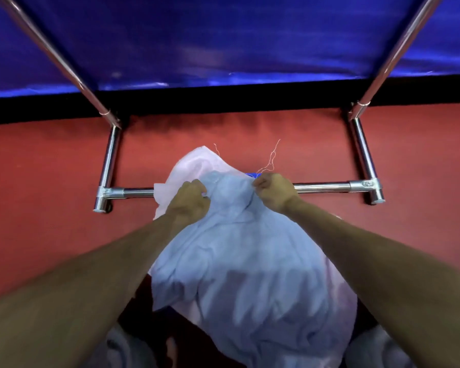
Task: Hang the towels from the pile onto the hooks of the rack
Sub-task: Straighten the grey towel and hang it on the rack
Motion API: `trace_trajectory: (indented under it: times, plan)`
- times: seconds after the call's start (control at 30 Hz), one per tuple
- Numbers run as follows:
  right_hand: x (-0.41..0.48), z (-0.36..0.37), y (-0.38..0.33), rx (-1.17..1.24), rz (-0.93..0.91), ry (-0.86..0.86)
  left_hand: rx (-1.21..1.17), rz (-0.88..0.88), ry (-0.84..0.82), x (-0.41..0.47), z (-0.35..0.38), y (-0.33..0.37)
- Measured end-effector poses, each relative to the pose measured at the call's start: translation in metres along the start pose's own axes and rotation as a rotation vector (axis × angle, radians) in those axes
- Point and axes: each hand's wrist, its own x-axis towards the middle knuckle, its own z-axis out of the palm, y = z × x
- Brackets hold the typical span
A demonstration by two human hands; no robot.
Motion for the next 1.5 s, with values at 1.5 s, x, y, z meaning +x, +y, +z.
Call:
trace_trajectory:
  times: [1.5]
  plan:
    - [-0.233,-0.196,-0.193,0.301,-0.697,0.319,-0.173,0.596,0.162,-0.236,-0.231,0.126]
